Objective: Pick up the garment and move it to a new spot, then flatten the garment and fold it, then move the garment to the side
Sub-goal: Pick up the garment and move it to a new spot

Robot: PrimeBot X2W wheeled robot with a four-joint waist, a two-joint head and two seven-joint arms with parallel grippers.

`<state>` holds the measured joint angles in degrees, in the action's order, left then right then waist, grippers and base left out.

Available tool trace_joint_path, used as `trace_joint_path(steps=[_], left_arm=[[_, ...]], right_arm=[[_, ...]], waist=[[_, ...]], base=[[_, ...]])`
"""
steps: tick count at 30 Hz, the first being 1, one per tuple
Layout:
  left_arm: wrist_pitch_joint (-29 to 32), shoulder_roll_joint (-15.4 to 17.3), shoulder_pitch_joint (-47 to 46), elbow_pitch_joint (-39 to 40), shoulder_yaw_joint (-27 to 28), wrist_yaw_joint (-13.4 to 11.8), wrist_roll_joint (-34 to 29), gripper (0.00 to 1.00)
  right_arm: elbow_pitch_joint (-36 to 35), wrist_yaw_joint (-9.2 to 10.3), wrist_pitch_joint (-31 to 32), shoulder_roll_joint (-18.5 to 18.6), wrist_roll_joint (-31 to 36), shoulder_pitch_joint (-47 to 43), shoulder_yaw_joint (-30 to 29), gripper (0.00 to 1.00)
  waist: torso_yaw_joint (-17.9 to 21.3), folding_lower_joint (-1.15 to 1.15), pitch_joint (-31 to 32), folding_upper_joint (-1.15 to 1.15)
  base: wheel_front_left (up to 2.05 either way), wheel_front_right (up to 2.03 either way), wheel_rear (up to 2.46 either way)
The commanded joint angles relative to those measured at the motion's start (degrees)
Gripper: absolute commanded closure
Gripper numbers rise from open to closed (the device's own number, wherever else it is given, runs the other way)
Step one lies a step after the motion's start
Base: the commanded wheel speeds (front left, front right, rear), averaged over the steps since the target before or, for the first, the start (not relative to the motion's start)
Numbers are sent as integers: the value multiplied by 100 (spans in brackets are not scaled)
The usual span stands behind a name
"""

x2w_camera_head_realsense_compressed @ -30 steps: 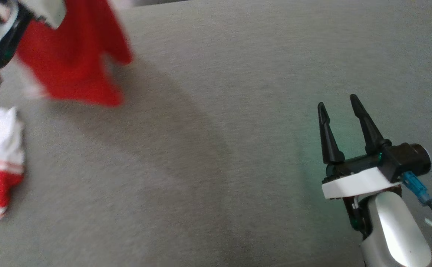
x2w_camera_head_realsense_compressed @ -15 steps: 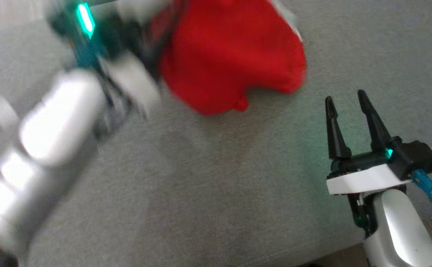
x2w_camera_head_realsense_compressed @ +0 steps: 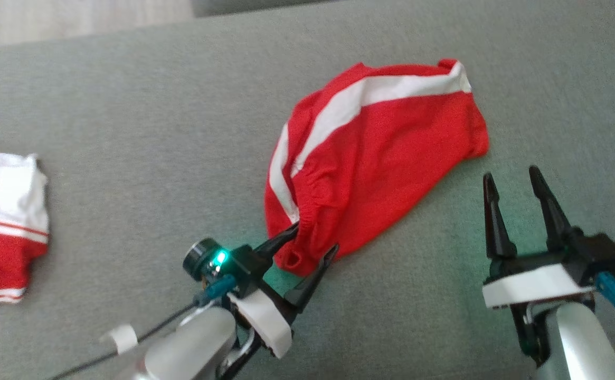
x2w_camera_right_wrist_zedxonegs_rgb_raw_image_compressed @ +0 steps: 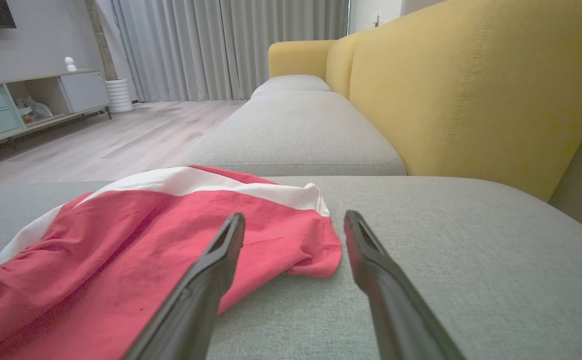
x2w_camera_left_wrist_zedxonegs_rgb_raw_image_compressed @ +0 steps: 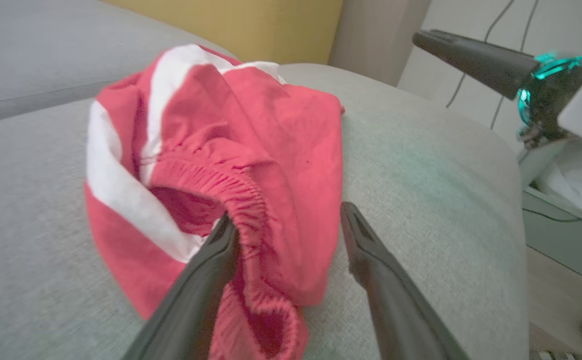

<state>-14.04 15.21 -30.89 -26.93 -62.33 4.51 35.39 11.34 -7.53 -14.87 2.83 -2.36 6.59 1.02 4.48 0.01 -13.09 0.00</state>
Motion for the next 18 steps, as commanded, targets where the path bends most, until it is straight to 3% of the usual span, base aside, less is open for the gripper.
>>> trace_joint_path(steps=[1, 4, 9, 12, 18], left_arm=[[-73, 38, 26, 135, 287, -99, 10, 0], [-91, -28, 395, 380, 734, -601, -167, 0], [-94, -70, 1464, 1441, 2155, -1365, -776, 0], [-95, -233, 2186, 2060, 3107, -1534, -1168, 0], [-95, -753, 3272, 2967, 4595, -1416, -2008, 0]], right_arm=[[-162, 4, -13, 5, 44, -5, 90, 0], [-169, 4, -13, 5, 37, -193, 12, 0], [-217, 4, -13, 5, 15, -498, -102, 0], [-239, 4, -13, 5, 5, -678, -200, 0], [-239, 4, -13, 5, 33, -956, -314, 0]], waist=[[-242, -1, 284, 0], [-401, -1, 535, 0], [-610, -1, 862, 0], [-746, -1, 1022, 0], [-928, -1, 1202, 0]], base=[[0, 0, 0], [0, 0, 0], [0, 0, 0], [0, 0, 0], [0, 0, 0]])
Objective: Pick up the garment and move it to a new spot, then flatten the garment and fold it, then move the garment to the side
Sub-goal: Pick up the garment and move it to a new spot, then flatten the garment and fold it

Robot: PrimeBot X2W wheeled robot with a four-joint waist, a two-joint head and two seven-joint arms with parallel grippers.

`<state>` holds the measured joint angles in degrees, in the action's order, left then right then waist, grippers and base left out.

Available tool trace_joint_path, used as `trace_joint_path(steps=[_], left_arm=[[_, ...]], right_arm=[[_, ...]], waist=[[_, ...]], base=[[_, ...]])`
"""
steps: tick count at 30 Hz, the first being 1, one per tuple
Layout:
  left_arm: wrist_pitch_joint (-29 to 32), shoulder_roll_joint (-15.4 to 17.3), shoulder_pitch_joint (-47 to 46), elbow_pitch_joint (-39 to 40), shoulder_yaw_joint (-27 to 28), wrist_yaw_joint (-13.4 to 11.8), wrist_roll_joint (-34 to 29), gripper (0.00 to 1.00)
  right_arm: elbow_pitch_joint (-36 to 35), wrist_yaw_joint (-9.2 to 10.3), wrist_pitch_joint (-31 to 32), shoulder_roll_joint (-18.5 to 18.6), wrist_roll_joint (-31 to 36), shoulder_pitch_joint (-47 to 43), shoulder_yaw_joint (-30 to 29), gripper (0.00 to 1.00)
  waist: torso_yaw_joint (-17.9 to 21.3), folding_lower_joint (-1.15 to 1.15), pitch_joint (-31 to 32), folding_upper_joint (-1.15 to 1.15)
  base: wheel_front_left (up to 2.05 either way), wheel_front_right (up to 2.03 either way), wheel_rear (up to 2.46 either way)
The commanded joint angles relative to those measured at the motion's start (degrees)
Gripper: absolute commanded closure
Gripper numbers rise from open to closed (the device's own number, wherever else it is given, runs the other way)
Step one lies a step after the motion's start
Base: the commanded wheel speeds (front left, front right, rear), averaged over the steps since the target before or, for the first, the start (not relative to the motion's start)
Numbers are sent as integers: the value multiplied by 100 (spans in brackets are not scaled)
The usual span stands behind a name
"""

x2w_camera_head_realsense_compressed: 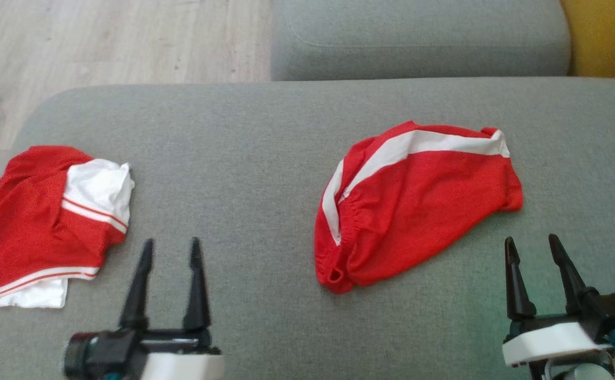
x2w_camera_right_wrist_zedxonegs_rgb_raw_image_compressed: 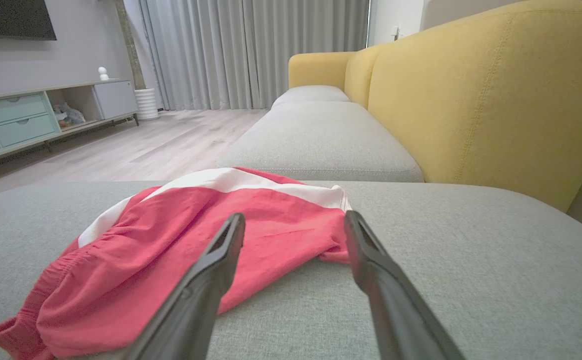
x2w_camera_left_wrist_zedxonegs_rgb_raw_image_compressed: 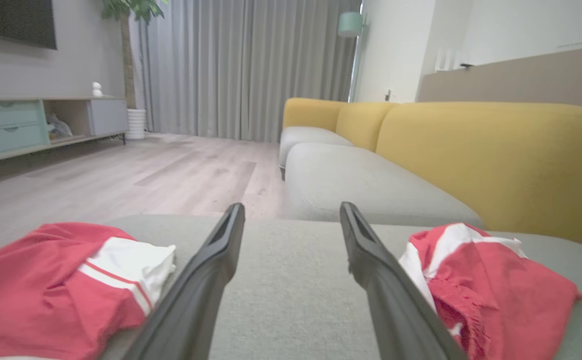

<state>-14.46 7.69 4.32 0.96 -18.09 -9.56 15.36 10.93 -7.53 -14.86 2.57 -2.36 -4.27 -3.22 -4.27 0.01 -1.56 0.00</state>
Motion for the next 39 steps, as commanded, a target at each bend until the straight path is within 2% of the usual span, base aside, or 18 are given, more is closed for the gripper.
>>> trace_joint_path(steps=[1, 4, 7, 11, 16, 39], left_arm=[[-53, -85, -125, 289, 371, 17, -125, 0], [-53, -289, 179, 525, 821, 137, -386, 0], [-53, -392, 378, 560, 1015, 250, -623, 0], [-53, -438, 451, 465, 966, 411, -1010, 0], [-53, -458, 406, 317, 896, 453, -1242, 0], [-53, -479, 332, 178, 746, 520, -1135, 0]], right_arm=[[-197, 4, -14, 31, 33, 102, 95, 0], [-200, 4, -14, 31, 43, 32, 78, 0], [-189, 4, -14, 31, 16, -22, 78, 0], [-169, 4, -14, 31, -2, -46, 166, 0], [-150, 4, -14, 31, -19, -57, 211, 0], [-138, 4, -14, 31, 0, -30, 304, 0]], waist=[[-73, -1, 70, 0], [-131, -1, 127, 0], [-181, -1, 170, 0], [-227, -1, 197, 0], [-259, -1, 205, 0], [-162, -1, 157, 0]], base=[[0, 0, 0], [0, 0, 0], [0, 0, 0], [0, 0, 0], [0, 0, 0], [0, 0, 0]])
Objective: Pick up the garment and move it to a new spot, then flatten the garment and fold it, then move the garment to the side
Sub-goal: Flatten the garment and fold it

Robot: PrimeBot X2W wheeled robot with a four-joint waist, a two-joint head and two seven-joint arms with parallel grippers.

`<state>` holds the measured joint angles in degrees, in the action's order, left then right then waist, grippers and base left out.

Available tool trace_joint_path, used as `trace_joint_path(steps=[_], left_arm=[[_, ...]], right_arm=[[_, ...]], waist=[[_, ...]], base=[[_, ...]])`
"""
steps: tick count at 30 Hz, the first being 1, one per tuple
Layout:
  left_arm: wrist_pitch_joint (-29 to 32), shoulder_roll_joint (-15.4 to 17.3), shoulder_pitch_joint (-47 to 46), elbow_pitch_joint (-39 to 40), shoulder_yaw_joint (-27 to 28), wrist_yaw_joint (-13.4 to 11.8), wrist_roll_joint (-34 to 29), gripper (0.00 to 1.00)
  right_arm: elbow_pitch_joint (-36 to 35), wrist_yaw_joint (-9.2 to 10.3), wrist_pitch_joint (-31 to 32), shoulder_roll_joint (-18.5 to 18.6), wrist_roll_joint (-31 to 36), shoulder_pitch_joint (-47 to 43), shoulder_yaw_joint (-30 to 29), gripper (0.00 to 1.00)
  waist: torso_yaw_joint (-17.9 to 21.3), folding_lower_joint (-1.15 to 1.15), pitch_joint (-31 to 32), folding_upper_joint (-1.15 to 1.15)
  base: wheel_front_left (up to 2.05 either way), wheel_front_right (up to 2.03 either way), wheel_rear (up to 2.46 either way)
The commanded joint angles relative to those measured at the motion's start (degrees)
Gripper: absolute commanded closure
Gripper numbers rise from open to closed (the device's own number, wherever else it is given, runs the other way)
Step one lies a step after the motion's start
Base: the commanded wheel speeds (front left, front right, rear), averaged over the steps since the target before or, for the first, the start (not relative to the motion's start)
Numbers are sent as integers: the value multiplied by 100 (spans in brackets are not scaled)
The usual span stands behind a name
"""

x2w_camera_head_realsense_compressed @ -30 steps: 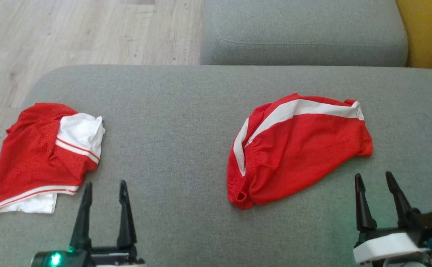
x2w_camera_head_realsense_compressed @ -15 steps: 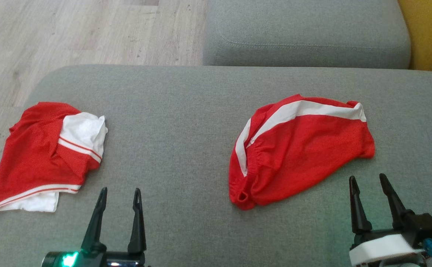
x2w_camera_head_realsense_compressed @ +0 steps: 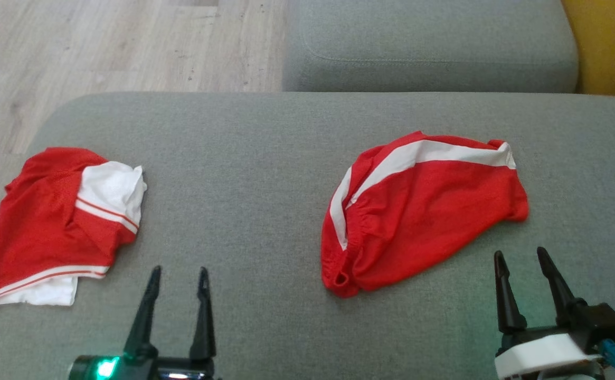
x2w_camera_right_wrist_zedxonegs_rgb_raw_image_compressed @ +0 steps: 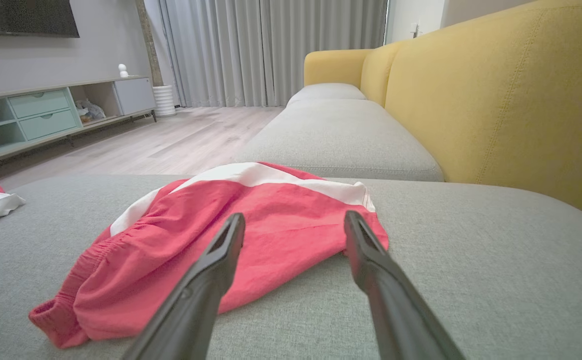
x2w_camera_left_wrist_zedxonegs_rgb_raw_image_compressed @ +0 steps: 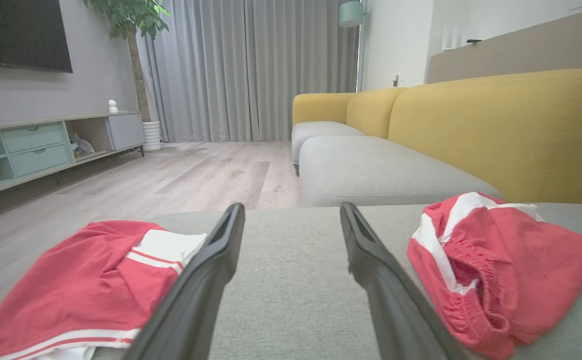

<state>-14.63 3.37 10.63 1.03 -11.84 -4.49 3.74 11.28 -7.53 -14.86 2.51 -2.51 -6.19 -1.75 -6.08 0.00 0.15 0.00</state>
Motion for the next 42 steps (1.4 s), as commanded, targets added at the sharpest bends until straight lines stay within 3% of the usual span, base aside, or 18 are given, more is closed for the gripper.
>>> trace_joint_path(steps=[1, 7, 12, 17, 21, 23, 27, 29, 30, 31, 32, 33, 37, 42], left_arm=[[-37, -48, -322, 169, 73, 54, 44, 0], [-37, -48, -620, -104, -299, 292, 197, 0], [-37, -48, -1415, -423, -871, 534, 274, 0], [-37, -48, -2448, -1337, -1688, 923, 550, 0], [28, -49, -3195, -2245, -2272, 1032, 793, 0], [153, -49, -3505, -2717, -2395, 896, 827, 0], [486, -49, -4047, -3716, -2546, 276, 760, 0], [510, -49, -4174, -3988, -2622, 122, 702, 0], [521, -49, -4230, -4124, -2670, 75, 651, 51], [532, -47, -4280, -4264, -2716, 48, 598, 81], [532, -47, -4280, -4264, -2716, 48, 598, 81], [549, -45, -4316, -4399, -2758, 49, 564, 100], [425, -12, -4455, -4740, -2832, 22, 483, 100], [130, 220, -4881, -4754, -2896, -348, 137, 100]], right_arm=[[-175, 4, -14, 37, 30, 176, 173, 0], [-230, 4, -14, 37, 92, 265, 270, 0], [-307, 4, -14, 37, 155, 531, 367, 0], [-326, 4, -14, 37, 208, 769, 422, 0], [-316, 4, -14, 37, 225, 882, 475, 0], [-308, 4, -14, 37, 213, 932, 504, 0], [-306, 4, -14, 37, 148, 993, 563, 0], [-304, 4, -14, 37, 123, 969, 553, 0], [-301, 4, -14, 37, 113, 955, 550, 0], [-294, 4, -14, 37, 102, 947, 551, 0], [-294, 4, -14, 37, 102, 947, 551, 0], [-285, 4, -14, 37, 94, 939, 556, 0], [-266, 4, -14, 37, 56, 914, 554, 0], [-254, 4, -14, 37, 55, 900, 576, 0]], waist=[[46, 0, -35, 0], [280, 0, -264, 0], [589, 0, -769, 0], [920, 0, -1190, 0], [1192, 0, -1364, 0], [1333, 0, -1423, 0], [1630, 0, -1500, 0], [1687, 0, -1500, 0], [1709, 0, -1496, 0], [1729, 0, -1487, 0], [1729, 0, -1487, 0], [1746, 0, -1472, 0], [1787, 0, -1399, 0], [1772, 0, -1289, 0]], base=[[0, 0, 0], [0, 0, 0], [0, 0, 0], [0, 0, 0], [0, 0, 0], [0, 0, 0], [0, 0, 0], [0, 0, 0], [0, 0, 0], [0, 0, 0], [0, 0, 0], [0, 0, 0], [0, 0, 0], [0, 0, 0]])
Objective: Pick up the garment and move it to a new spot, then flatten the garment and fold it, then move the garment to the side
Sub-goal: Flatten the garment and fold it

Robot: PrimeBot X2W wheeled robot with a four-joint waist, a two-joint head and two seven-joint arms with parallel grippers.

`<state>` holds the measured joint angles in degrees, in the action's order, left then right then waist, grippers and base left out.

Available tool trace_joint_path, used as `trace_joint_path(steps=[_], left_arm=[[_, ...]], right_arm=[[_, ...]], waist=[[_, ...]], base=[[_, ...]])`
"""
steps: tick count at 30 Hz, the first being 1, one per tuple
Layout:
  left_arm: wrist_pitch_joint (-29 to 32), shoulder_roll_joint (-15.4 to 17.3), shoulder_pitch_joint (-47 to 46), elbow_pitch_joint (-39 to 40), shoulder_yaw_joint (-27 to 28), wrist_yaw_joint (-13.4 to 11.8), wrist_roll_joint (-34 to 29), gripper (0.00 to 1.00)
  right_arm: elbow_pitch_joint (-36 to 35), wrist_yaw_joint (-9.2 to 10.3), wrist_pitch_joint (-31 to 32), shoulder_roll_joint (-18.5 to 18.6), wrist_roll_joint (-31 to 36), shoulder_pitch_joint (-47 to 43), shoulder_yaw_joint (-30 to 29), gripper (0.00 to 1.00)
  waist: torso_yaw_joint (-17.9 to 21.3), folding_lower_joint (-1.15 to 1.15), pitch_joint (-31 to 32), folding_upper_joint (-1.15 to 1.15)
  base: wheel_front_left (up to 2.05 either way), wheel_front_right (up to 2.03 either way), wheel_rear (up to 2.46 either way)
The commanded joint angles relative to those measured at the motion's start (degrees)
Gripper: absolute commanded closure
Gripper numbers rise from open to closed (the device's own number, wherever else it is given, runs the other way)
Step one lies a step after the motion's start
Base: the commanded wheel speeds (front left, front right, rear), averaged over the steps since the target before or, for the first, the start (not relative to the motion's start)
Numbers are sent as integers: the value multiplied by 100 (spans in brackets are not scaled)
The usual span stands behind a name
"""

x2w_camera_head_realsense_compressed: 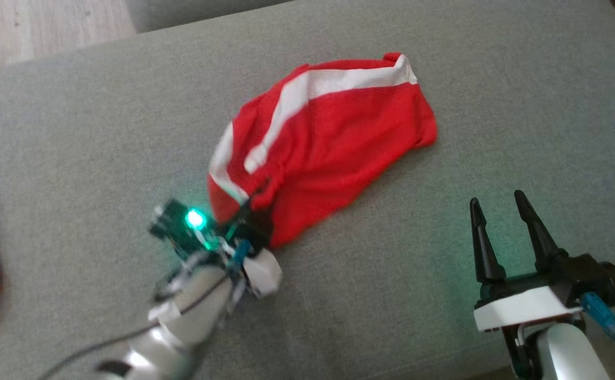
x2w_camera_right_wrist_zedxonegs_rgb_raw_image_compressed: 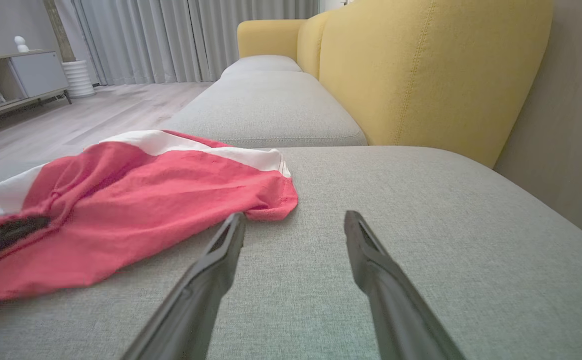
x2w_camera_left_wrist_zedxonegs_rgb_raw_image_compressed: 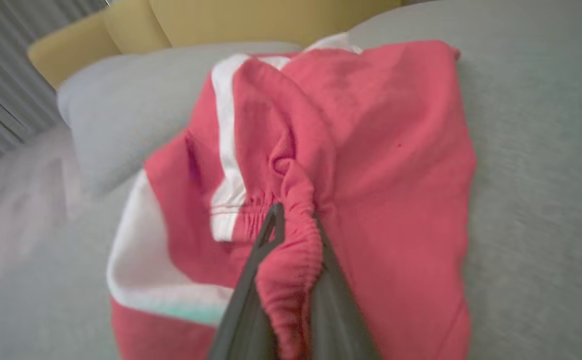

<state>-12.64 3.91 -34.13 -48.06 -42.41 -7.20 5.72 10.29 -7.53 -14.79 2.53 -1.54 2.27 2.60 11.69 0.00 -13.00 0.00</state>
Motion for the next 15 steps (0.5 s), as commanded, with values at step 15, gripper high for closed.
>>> trace_joint_path(steps=[15], left_arm=[[-57, 542, 194, 1484, -904, 281, -578, 100]], right_arm=[[-196, 4, -21, 35, -91, -51, 22, 0]], waist=[[-325, 0, 38, 0]], base=[[0, 0, 0]])
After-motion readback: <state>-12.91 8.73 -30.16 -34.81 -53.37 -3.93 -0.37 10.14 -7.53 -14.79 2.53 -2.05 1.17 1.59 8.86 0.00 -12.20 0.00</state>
